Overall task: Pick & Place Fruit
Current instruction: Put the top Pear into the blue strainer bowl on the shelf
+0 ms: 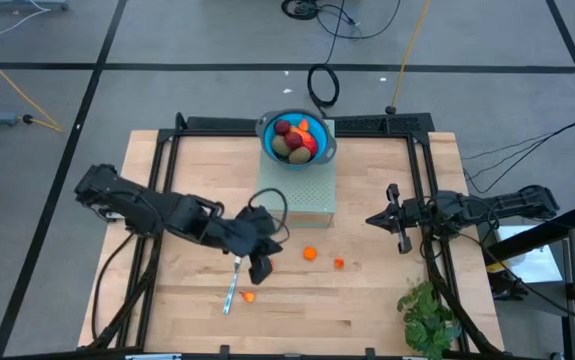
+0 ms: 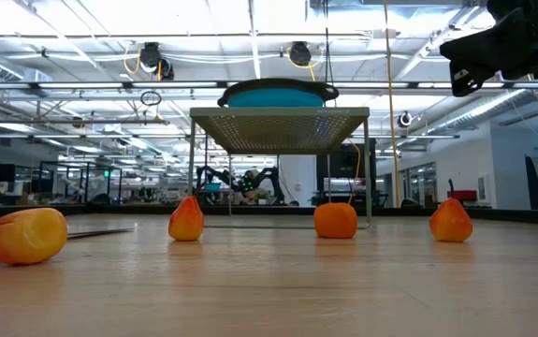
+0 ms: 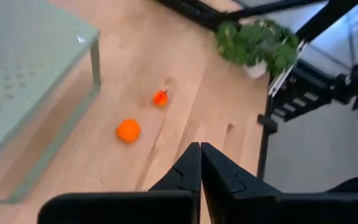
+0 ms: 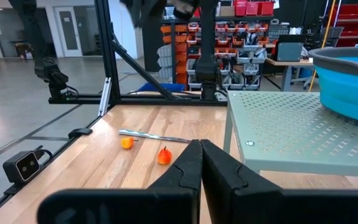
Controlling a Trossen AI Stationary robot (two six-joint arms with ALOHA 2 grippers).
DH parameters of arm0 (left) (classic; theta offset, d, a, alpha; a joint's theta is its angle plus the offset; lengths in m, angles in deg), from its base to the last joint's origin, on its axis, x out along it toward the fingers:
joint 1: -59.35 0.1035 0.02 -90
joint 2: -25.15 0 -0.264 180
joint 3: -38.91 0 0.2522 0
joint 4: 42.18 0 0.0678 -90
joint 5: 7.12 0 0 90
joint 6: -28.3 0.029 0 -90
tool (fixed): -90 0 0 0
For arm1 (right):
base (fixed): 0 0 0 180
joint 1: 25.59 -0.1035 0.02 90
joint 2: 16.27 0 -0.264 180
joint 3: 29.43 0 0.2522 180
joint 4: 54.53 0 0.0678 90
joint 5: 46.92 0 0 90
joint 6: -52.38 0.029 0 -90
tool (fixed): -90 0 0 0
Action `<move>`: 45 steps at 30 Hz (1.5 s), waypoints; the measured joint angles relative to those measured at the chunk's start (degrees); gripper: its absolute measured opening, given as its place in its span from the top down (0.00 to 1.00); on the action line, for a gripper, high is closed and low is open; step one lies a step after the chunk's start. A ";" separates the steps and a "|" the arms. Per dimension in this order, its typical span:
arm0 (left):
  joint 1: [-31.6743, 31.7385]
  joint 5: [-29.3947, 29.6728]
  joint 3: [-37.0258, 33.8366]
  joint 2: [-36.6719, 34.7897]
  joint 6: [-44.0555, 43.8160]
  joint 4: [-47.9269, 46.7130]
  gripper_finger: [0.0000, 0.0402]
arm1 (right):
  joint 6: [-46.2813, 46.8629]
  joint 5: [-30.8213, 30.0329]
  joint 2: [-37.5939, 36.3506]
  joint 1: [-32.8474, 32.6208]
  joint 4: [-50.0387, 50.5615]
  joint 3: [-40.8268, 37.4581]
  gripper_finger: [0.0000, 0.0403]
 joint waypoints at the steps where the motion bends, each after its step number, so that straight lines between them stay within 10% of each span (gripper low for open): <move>1: -0.34 -0.11 0.00 0.63 0.01 -0.38 0.97 | 0.02 0.00 0.00 0.00 0.00 0.00 1.00; 19: -0.72 -12.07 0.00 15.05 -5.02 -8.82 0.99 | 0.02 0.02 -0.01 -0.01 -0.04 0.00 1.00; 34: -0.67 -4.48 -0.02 18.71 -7.19 -21.67 0.99 | 0.02 0.02 0.00 -0.02 -0.04 0.00 1.00; 45: -0.53 -2.01 -0.02 18.69 -5.76 -21.72 0.68 | 0.02 0.01 0.00 -0.01 -0.04 0.00 1.00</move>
